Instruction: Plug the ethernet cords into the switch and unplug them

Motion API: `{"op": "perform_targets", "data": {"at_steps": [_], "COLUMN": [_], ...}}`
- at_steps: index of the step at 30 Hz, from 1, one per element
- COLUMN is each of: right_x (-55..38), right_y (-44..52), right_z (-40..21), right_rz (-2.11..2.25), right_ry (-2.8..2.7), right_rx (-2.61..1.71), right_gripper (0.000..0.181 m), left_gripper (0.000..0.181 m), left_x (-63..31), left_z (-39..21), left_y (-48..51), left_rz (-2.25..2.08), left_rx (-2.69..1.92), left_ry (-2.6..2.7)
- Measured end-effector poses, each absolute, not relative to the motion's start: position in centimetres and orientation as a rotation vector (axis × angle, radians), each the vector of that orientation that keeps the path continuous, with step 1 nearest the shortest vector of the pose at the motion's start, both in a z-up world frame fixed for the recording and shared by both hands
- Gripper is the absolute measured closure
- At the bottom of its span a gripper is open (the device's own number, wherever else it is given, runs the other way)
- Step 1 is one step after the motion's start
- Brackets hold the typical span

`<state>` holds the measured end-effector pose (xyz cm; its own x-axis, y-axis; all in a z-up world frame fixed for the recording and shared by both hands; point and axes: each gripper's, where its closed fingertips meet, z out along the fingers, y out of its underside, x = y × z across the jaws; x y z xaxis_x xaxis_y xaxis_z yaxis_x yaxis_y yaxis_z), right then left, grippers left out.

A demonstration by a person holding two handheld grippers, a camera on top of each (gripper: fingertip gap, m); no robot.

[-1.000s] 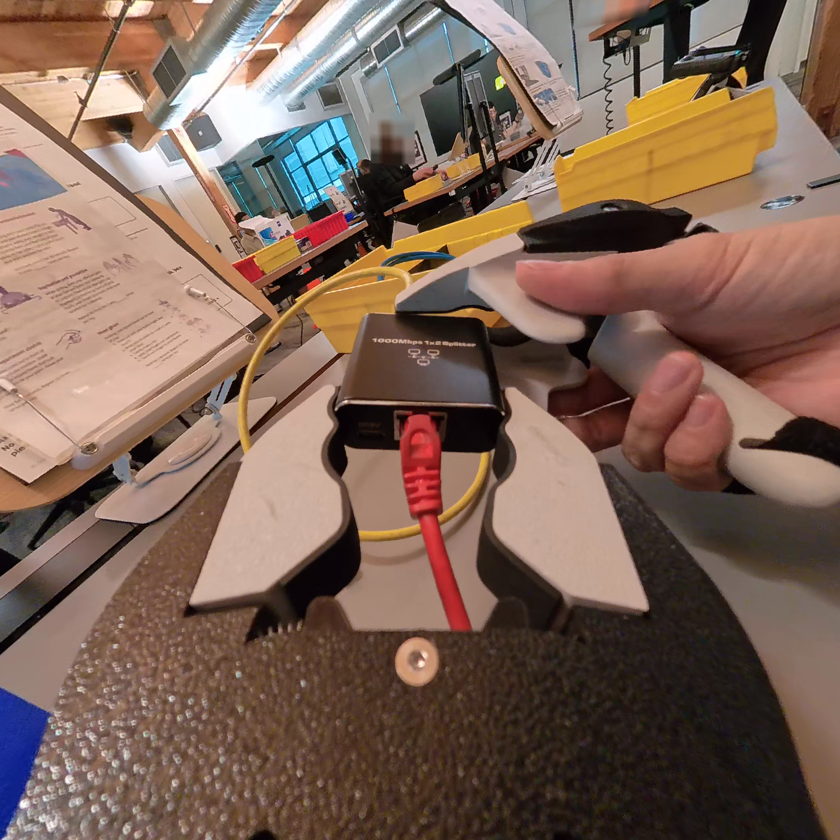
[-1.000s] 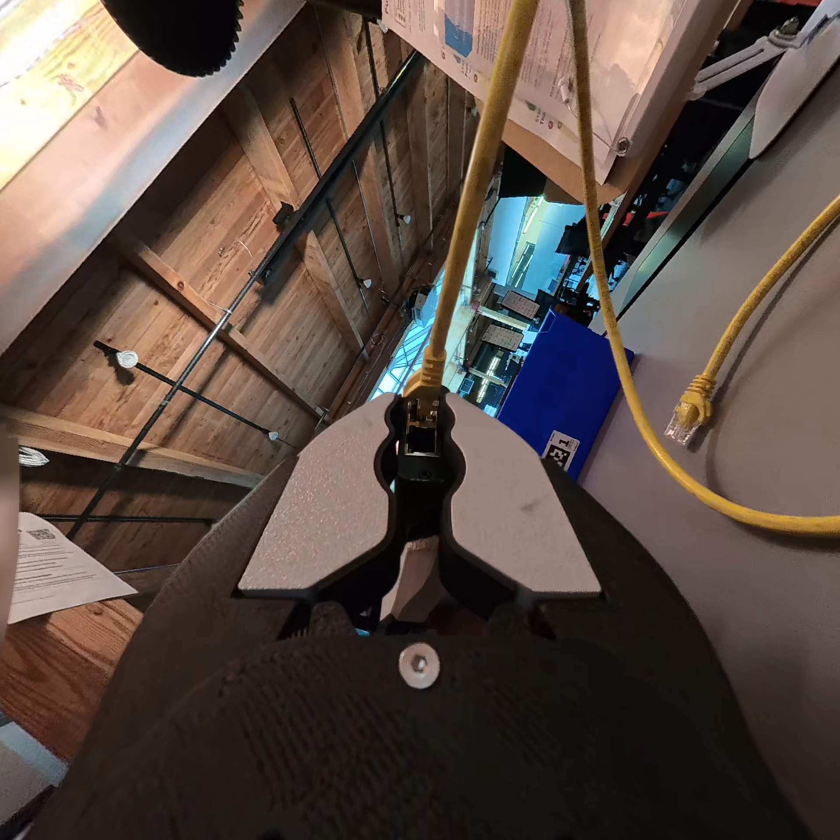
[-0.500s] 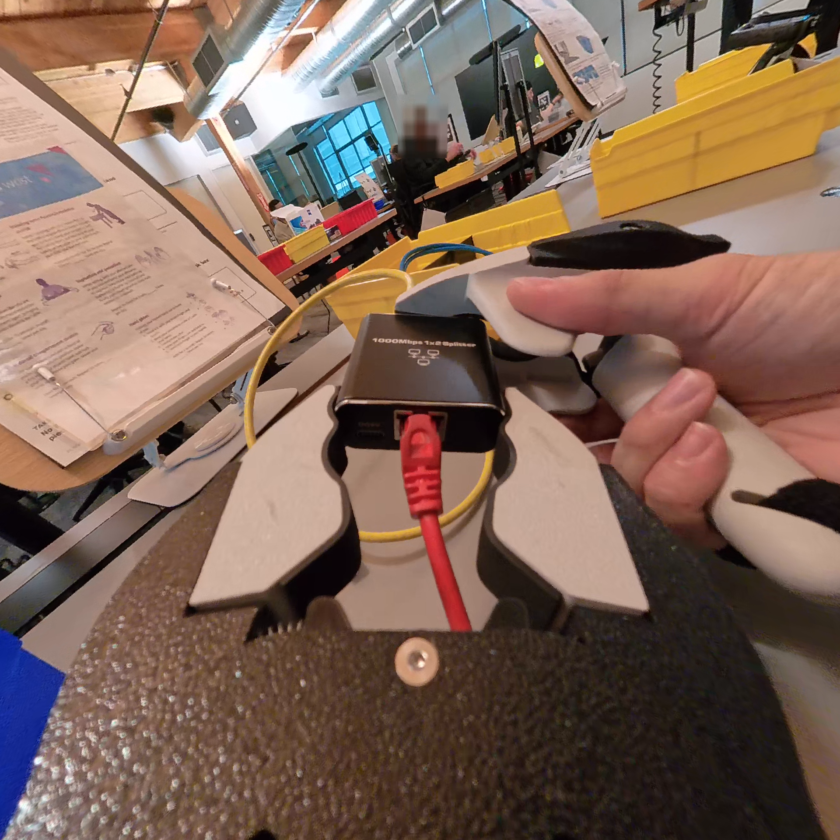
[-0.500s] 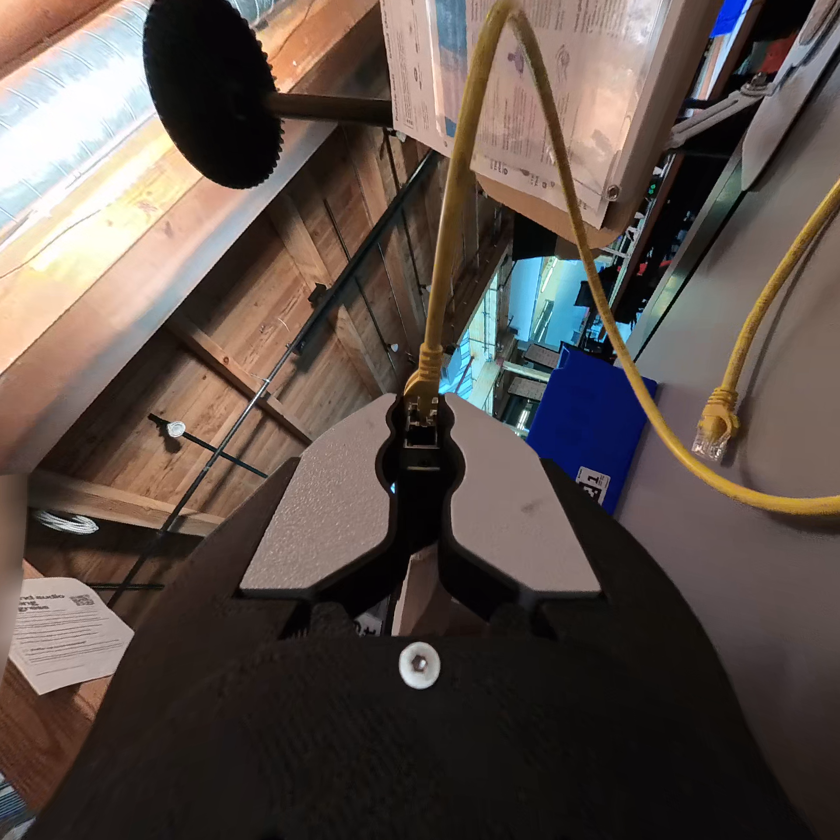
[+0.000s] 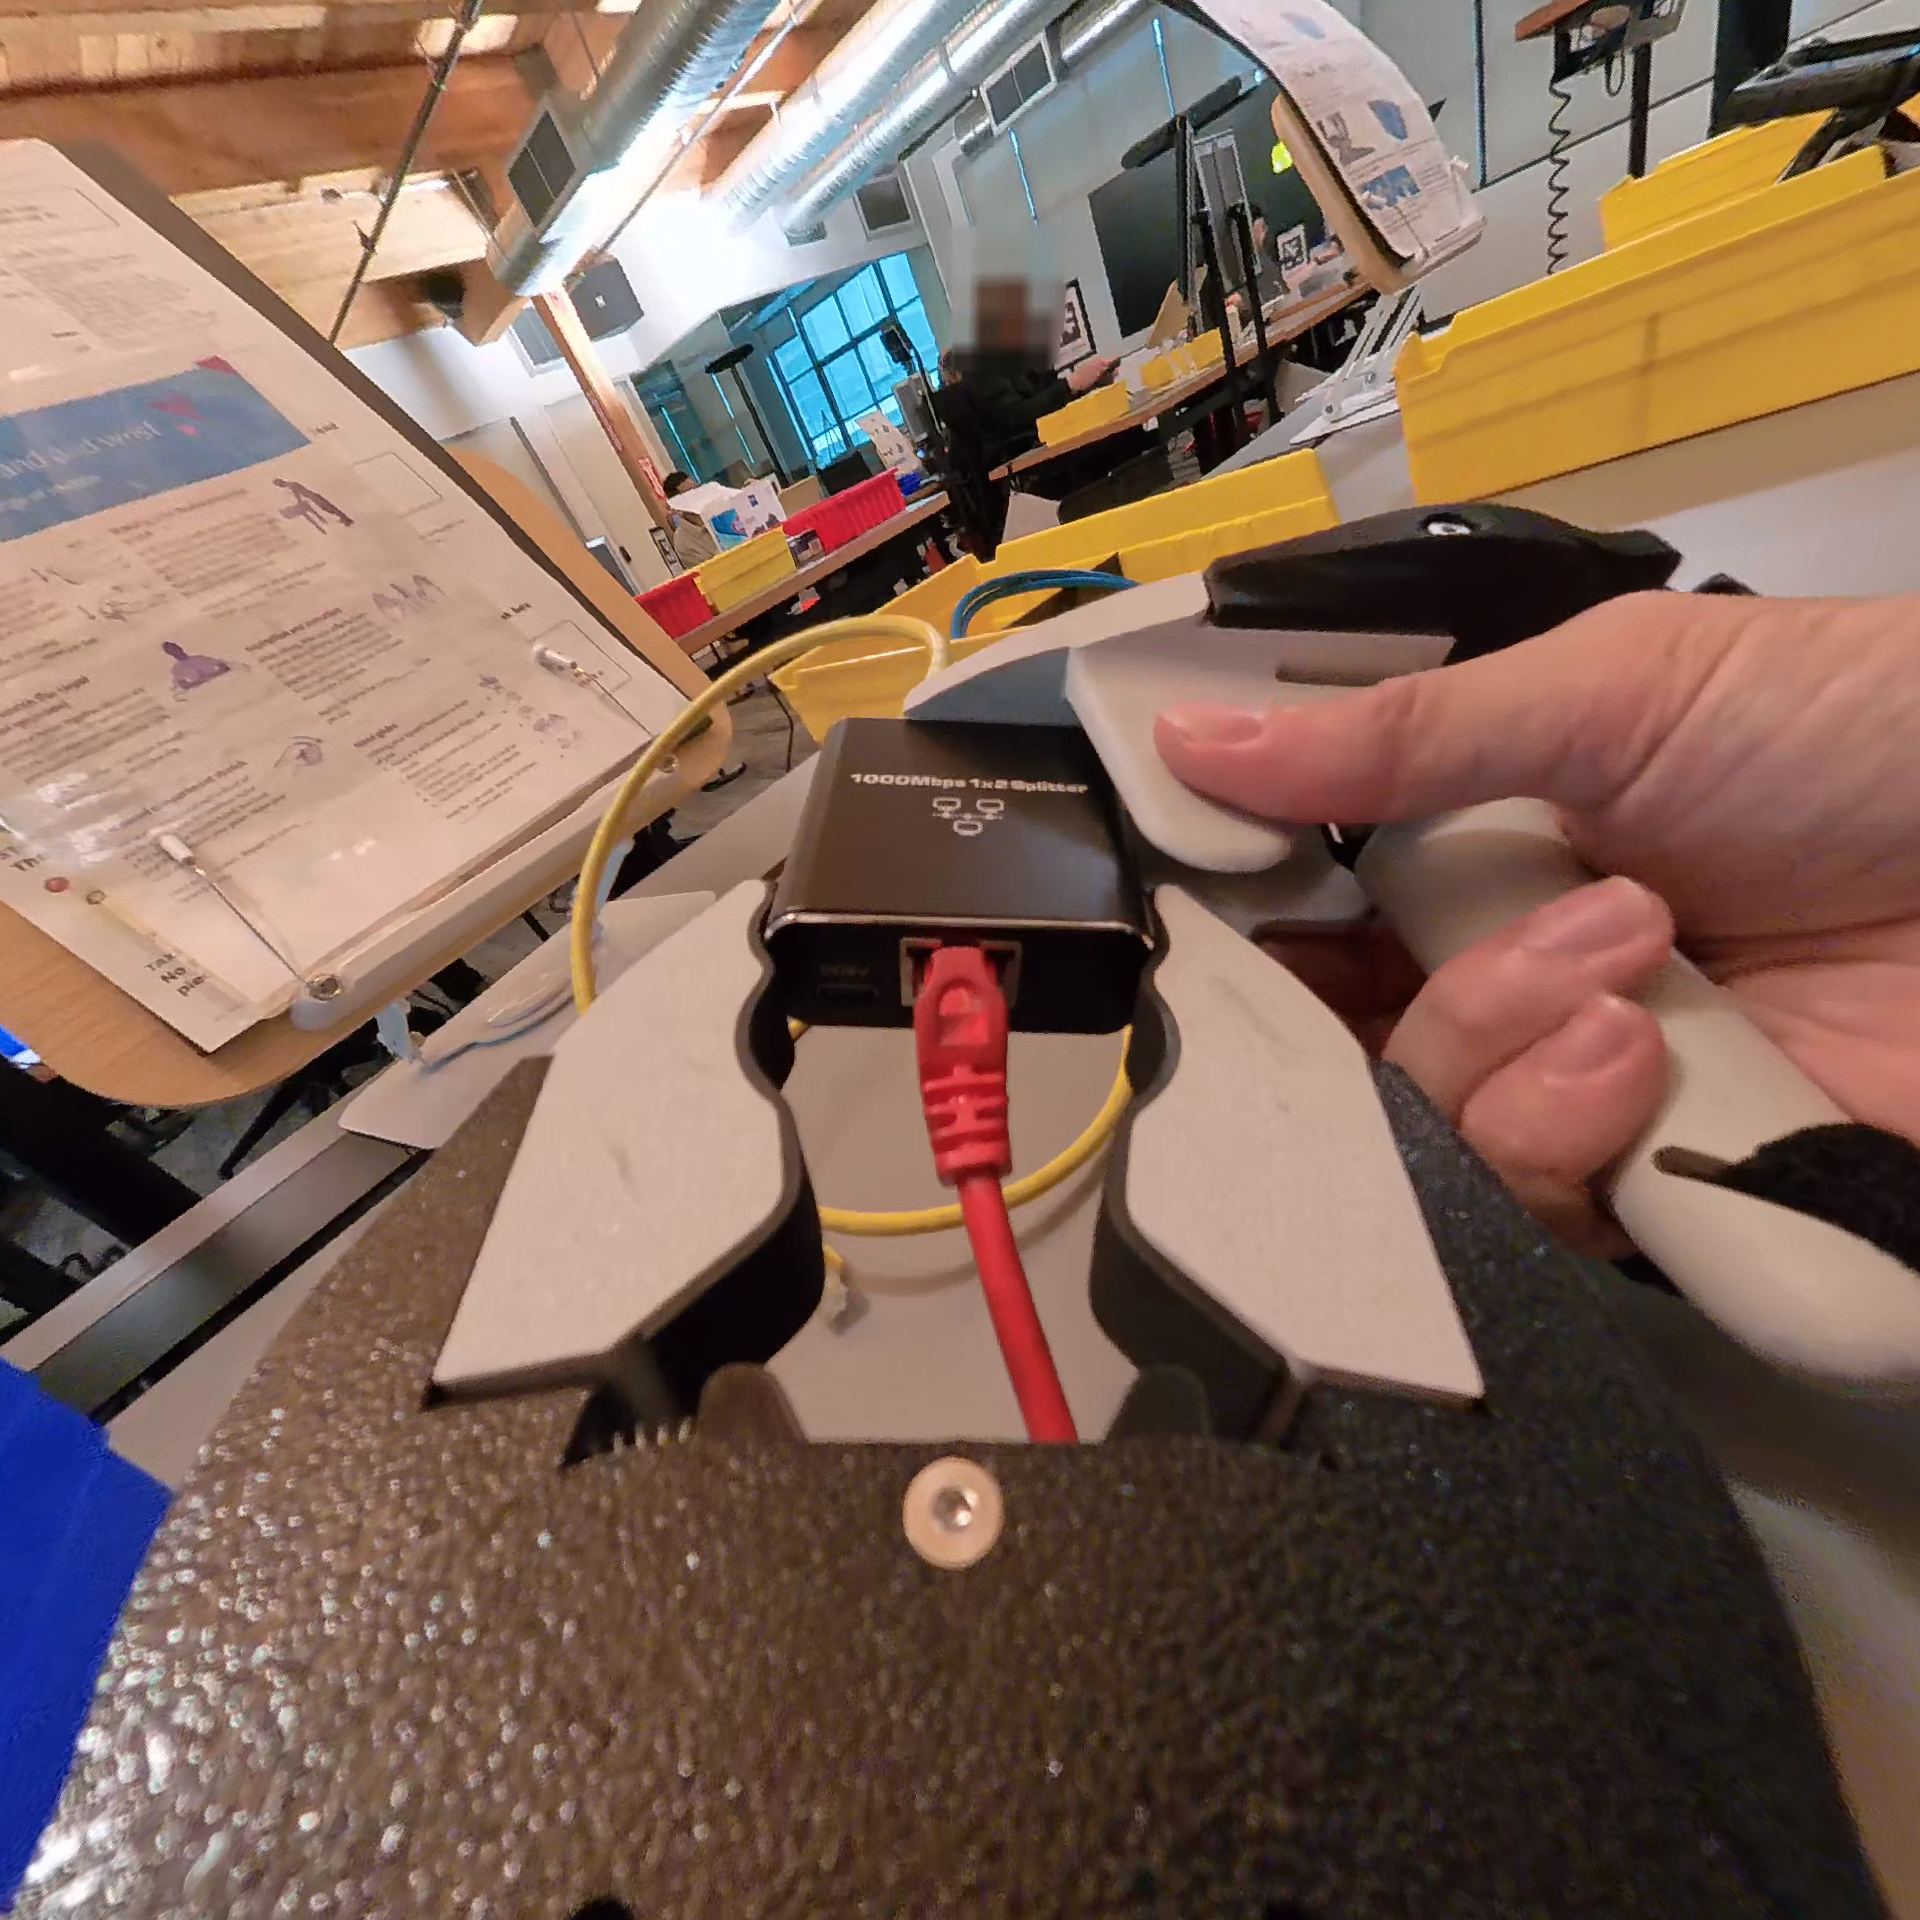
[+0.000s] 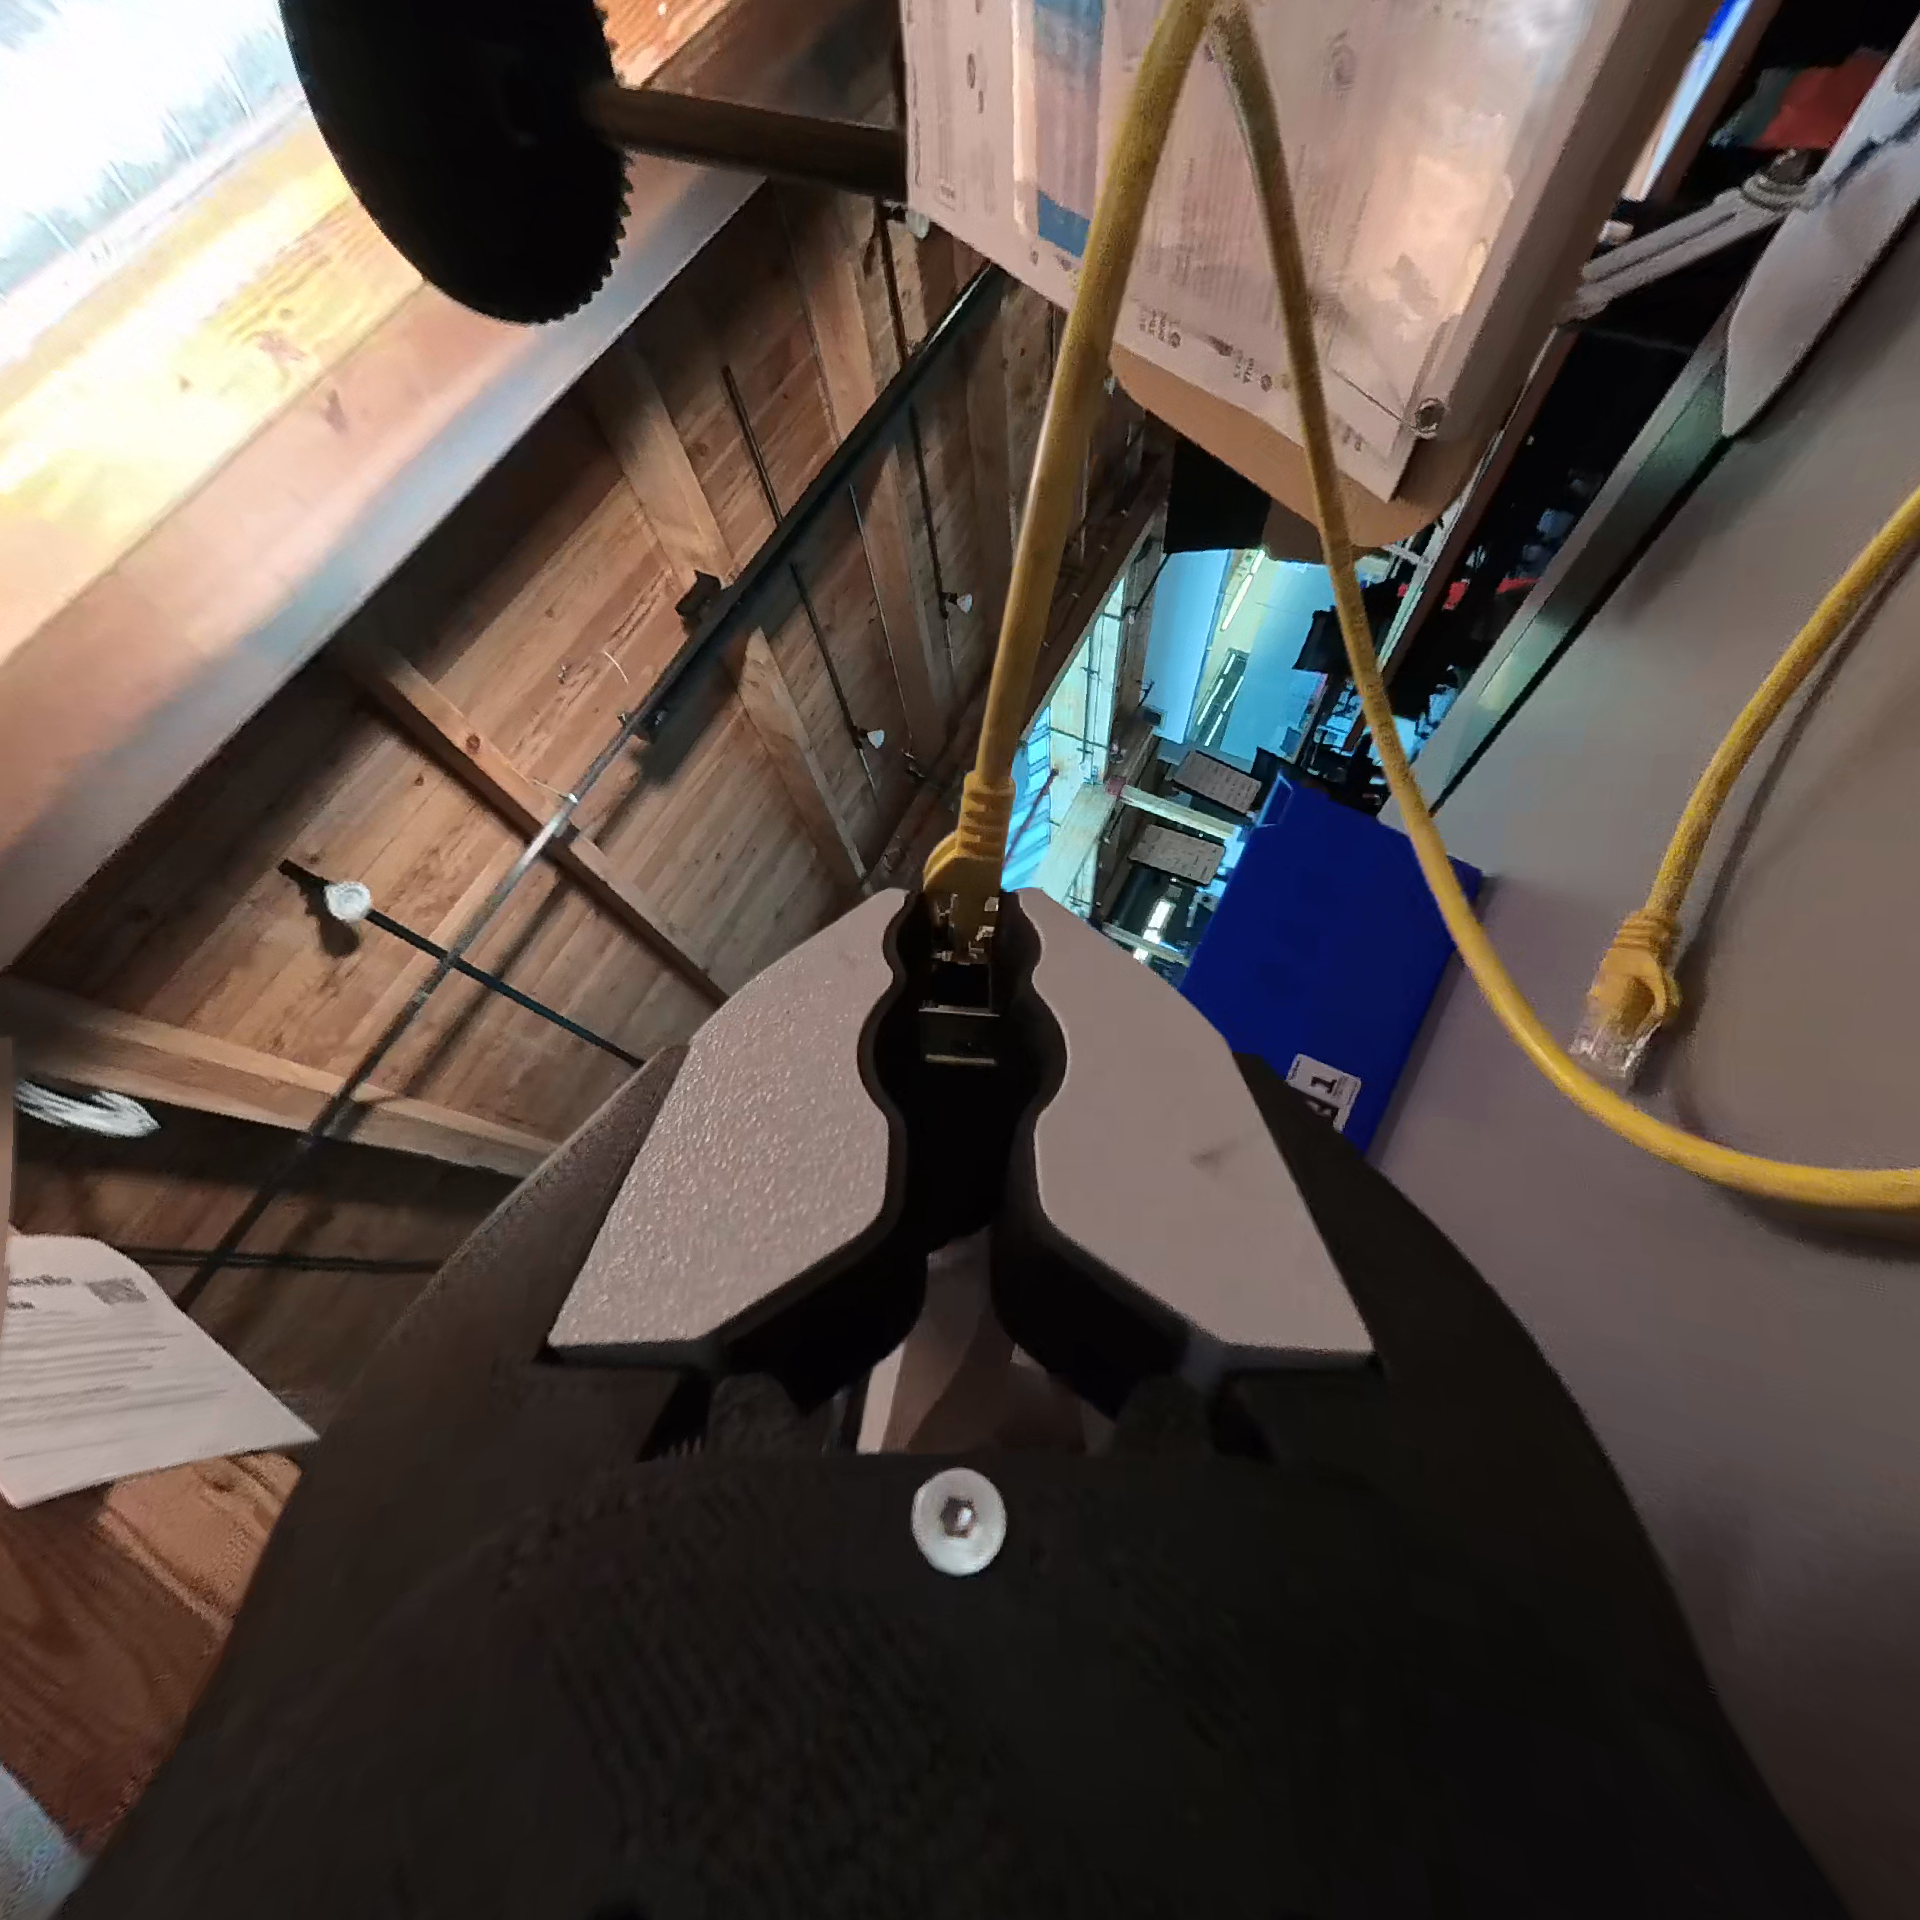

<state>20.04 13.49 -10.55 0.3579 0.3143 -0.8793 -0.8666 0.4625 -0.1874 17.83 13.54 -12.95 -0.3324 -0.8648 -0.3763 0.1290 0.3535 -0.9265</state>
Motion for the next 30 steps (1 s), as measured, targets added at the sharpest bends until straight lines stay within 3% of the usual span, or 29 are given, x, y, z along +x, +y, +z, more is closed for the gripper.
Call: {"op": "perform_targets", "data": {"at_steps": [20, 25, 30], "right_x": [19.8, 21.7, 22.9], "right_y": [13.9, 12.2, 10.2], "right_z": [-9.5, -8.8, -8.2], "right_rz": [0.762, 0.748, 0.581], "right_ry": [0.7, 0.712, 0.581], "right_rx": [-0.895, -0.826, -1.045], "right_gripper": [0.168, 0.168, 0.168], "left_gripper": [0.118, 0.118, 0.119], "left_x": [17.8, 17.2, 17.3], "left_z": [-12.4, -11.7, -11.6], "left_y": [13.9, 13.7, 14.6], "left_rz": [-1.177, -1.372, -1.245], "left_rx": [-0.703, -0.731, -0.686], "left_ry": [1.52, 1.495, 1.47]}}
